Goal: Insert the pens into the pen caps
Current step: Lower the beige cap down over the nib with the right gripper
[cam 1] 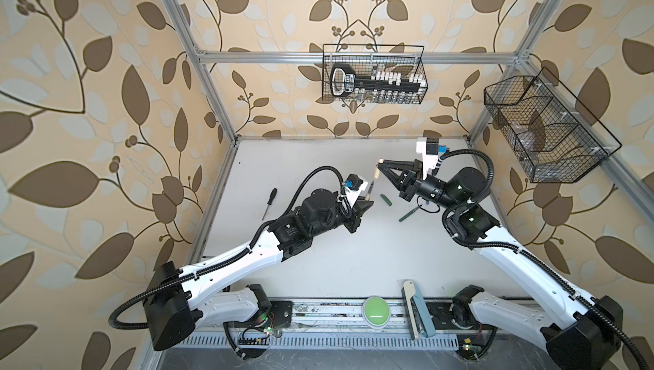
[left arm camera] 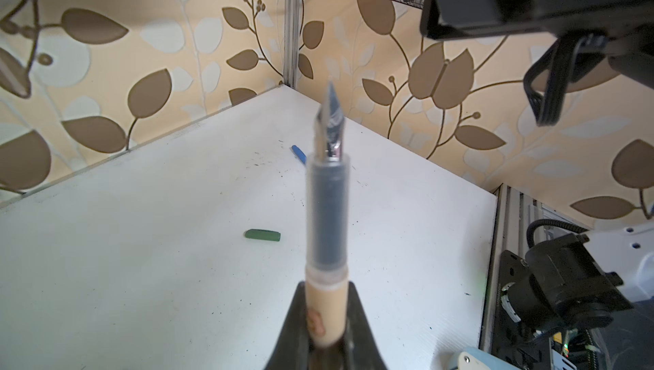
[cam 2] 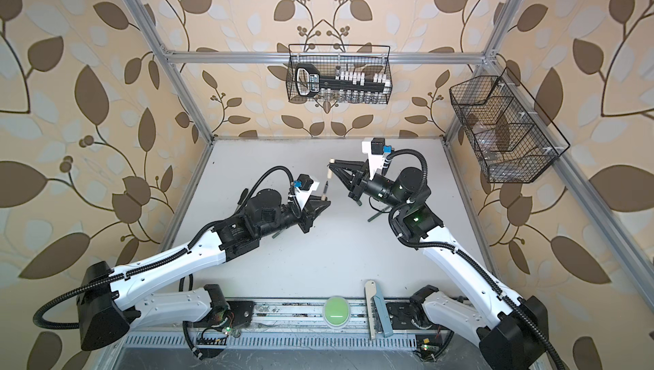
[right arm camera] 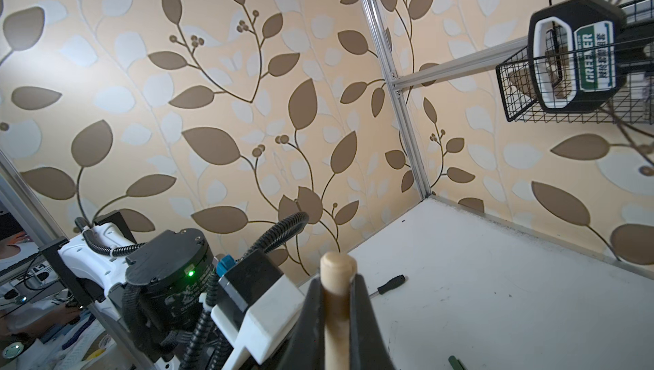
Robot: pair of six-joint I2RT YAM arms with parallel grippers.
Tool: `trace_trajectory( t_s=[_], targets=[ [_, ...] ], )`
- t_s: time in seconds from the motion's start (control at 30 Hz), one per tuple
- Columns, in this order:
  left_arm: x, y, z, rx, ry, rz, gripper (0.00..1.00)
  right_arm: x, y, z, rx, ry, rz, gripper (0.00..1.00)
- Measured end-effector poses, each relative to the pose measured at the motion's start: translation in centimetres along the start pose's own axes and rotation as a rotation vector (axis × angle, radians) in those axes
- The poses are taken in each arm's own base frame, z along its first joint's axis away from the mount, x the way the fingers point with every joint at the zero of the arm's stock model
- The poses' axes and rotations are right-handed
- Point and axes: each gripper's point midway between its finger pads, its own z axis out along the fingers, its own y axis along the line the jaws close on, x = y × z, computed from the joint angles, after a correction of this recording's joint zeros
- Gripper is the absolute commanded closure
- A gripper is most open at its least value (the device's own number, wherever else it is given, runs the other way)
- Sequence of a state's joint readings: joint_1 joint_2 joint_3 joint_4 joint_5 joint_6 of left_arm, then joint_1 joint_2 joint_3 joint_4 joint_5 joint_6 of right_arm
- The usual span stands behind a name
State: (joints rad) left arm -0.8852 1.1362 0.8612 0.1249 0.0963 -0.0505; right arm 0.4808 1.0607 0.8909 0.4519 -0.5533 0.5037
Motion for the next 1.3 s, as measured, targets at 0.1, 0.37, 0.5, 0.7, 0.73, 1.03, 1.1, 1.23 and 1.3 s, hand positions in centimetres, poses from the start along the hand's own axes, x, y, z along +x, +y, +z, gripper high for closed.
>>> trace_trajectory(
  t_s=[0.1, 0.37, 0.5, 0.7, 0.73, 1.03, 1.1, 1.23, 1.3],
  targets=[
    [-0.2, -0.1, -0.2, 0.001, -0.007, 0.001, 1.0, 0.2, -0.1, 0.0, 0.005, 0.008, 0.002, 1.0],
    [-0.3, -0.1, -0.3, 0.002, -0.01, 0.001, 1.0, 0.9, -0.4, 0.4, 0.005, 0.023, 0.013, 1.0],
    [-0.3, -0.1, -0.3, 0.002, -0.01, 0.001, 1.0, 1.0, -0.1, 0.5, -0.004, 0.024, 0.013, 1.0],
    [-0.3, -0.1, -0.3, 0.002, -0.01, 0.001, 1.0, 1.4, -0.2, 0.5, -0.003, 0.031, 0.018, 1.0],
    [-0.3, -0.1, -0.3, 0.002, -0.01, 0.001, 1.0, 1.4, -0.2, 0.5, -0.003, 0.031, 0.018, 1.0],
    [-0.3, -0.1, -0.3, 0.001, -0.01, 0.001, 1.0, 2.6, -0.2, 0.5, -0.009, 0.053, 0.035, 1.0],
    [-0.2, -0.1, -0.3, 0.001, -0.004, 0.0, 1.0, 2.9, -0.2, 0.5, -0.011, 0.056, 0.038, 1.0],
    [-0.1, 0.0, -0.3, 0.0, 0.0, 0.0, 1.0, 3.0, -0.2, 0.5, -0.011, 0.056, 0.039, 1.0],
    [-0.1, 0.0, -0.3, 0.0, 0.001, 0.0, 1.0, 3.1, -0.2, 0.5, -0.01, 0.055, 0.039, 1.0]
  ],
)
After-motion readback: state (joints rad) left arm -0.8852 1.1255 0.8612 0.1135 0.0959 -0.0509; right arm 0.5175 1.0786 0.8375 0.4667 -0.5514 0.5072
